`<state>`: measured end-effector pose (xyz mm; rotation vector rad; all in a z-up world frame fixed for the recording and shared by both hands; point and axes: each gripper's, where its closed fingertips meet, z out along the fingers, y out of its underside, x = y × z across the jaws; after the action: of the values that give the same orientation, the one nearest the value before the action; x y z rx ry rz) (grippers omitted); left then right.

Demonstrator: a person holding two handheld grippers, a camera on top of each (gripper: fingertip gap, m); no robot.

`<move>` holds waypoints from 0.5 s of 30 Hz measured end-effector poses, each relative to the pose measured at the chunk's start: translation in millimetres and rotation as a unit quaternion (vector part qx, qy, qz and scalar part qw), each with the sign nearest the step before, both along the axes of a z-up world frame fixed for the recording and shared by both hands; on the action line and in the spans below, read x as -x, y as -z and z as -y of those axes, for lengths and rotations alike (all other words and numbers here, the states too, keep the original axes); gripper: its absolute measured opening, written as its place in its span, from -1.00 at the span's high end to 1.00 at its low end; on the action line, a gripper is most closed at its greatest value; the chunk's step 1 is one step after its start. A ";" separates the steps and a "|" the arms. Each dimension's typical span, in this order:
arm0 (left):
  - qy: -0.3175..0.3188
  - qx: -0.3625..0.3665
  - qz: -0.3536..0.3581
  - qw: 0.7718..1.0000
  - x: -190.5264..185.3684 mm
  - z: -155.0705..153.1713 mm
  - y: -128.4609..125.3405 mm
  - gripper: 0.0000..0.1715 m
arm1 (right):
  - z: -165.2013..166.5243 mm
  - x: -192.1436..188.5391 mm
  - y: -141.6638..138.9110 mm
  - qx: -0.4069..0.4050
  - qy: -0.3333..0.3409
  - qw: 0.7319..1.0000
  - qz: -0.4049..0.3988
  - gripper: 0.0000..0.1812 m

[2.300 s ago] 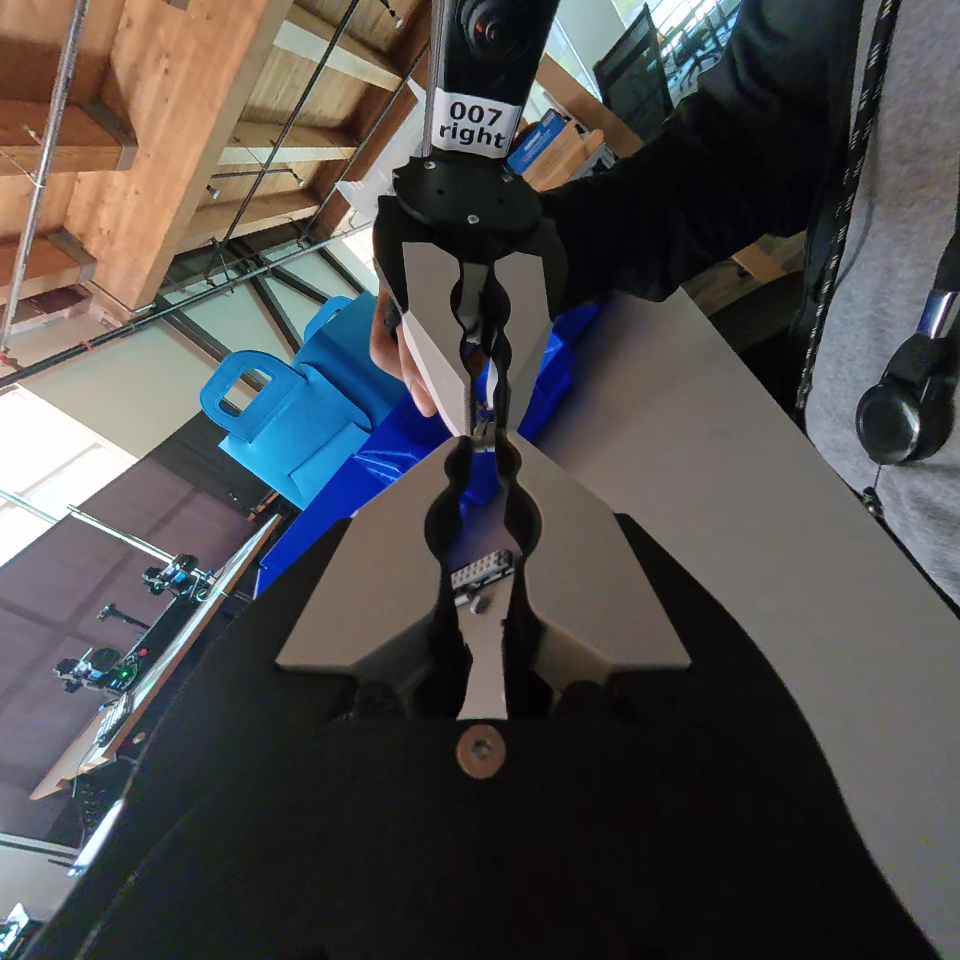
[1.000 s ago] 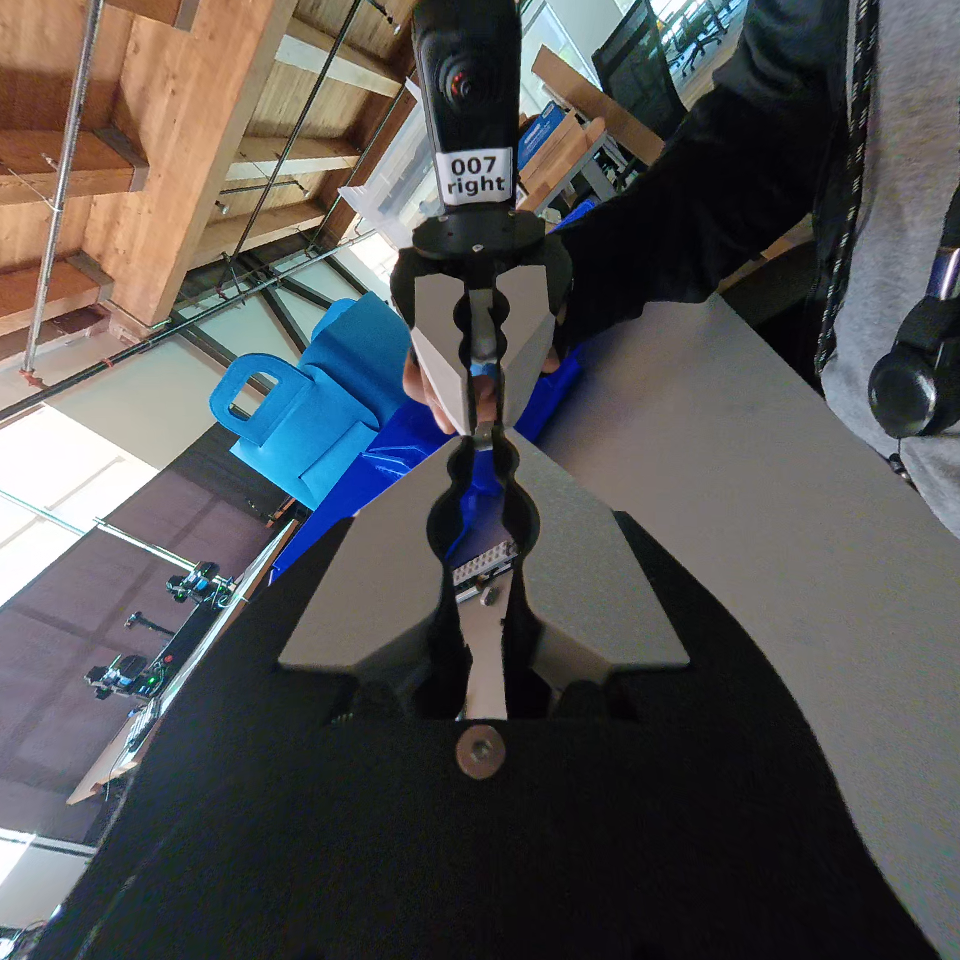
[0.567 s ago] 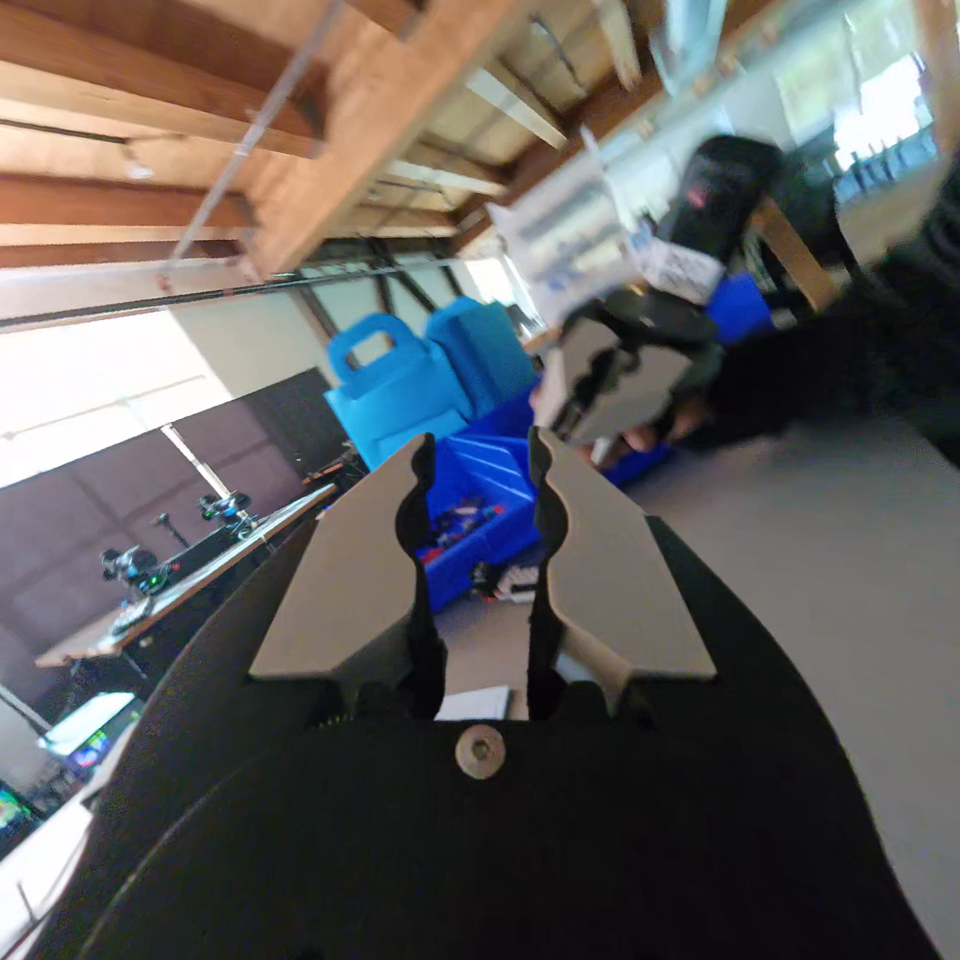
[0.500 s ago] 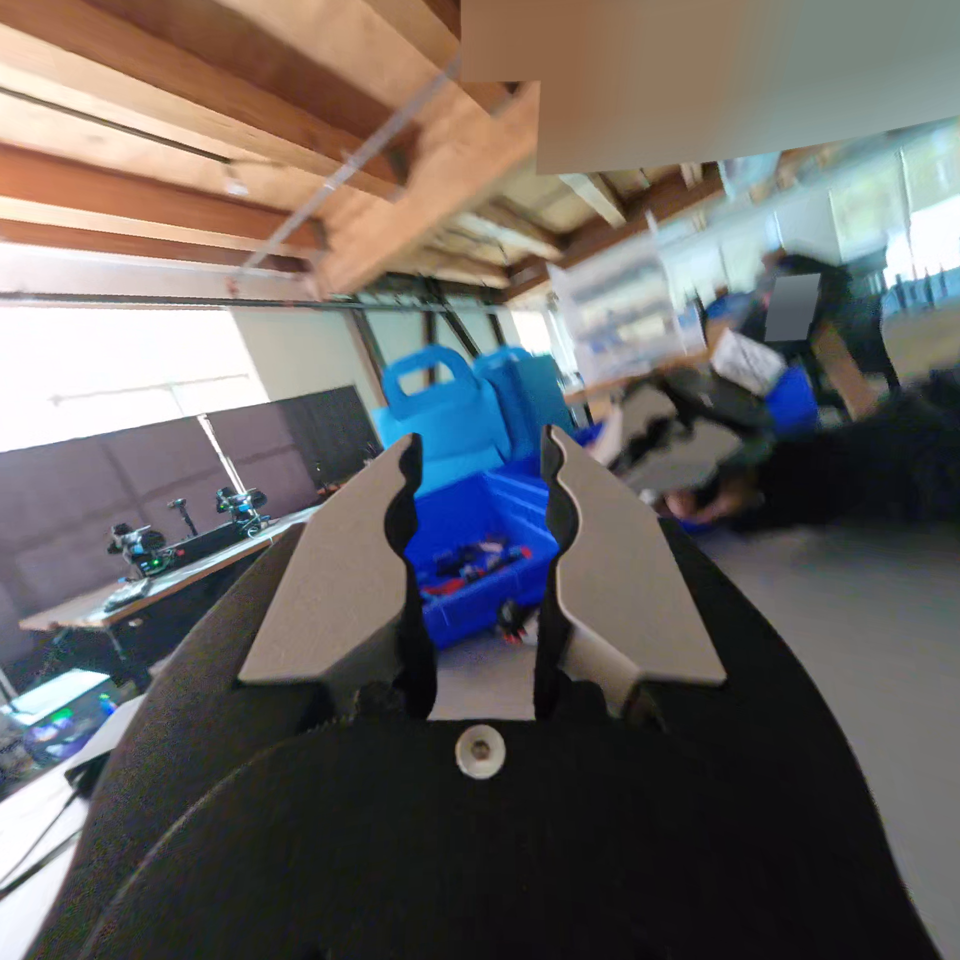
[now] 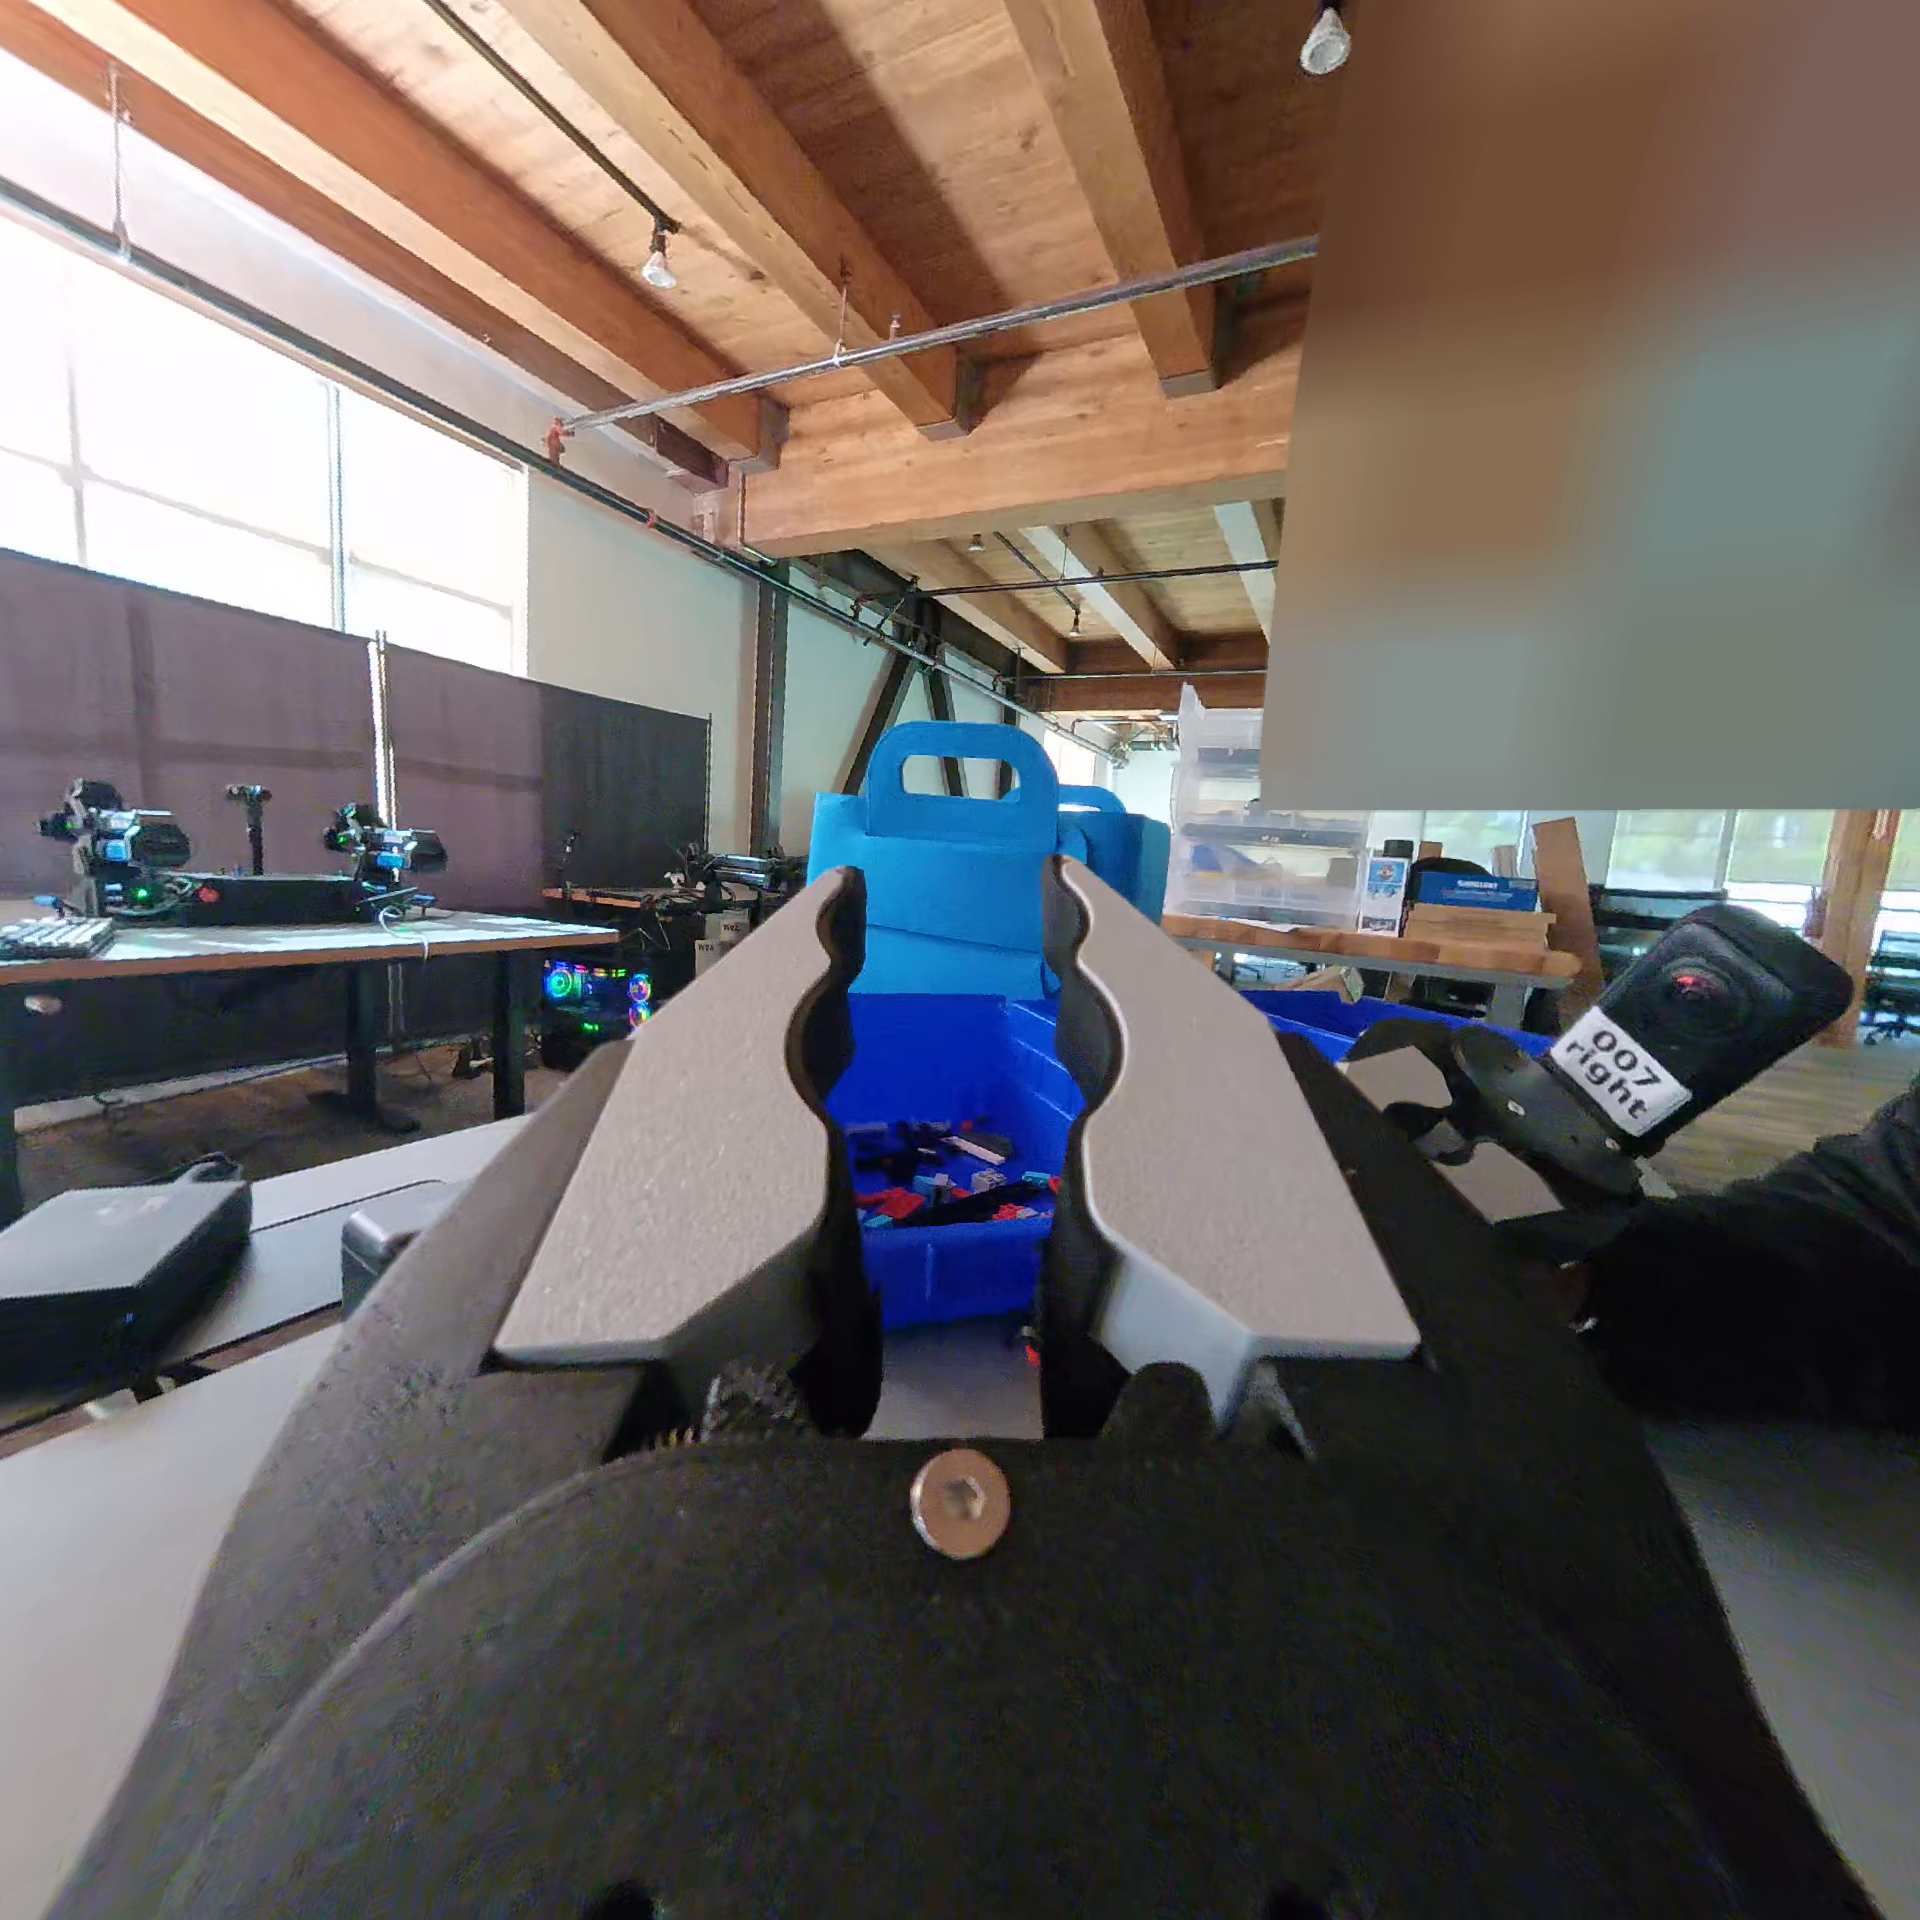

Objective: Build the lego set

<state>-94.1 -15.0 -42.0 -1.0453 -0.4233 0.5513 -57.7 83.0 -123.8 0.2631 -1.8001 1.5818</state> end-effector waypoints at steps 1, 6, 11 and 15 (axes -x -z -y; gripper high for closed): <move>0.001 -0.002 0.004 1.000 0.5 0.8 0.5 0.60 | -0.9 2.0 1.8 -0.002 0.005 1.000 0.002 0.90; 0.023 -0.015 0.032 0.999 2.8 1.5 5.2 0.59 | -10.7 18.8 3.6 0.004 0.046 0.999 0.017 0.90; 0.047 -0.038 0.066 0.996 2.9 3.2 11.6 0.60 | -21.0 28.1 3.6 0.012 0.078 0.996 0.036 0.91; 0.049 -0.022 0.072 0.996 -3.5 -2.3 18.0 0.59 | -33.1 25.5 12.6 -0.007 0.104 0.994 0.029 0.90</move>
<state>-90.6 -12.7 -60.1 -1.0614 -0.5054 0.3783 -83.2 116.1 -136.3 0.0351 -1.8209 1.4437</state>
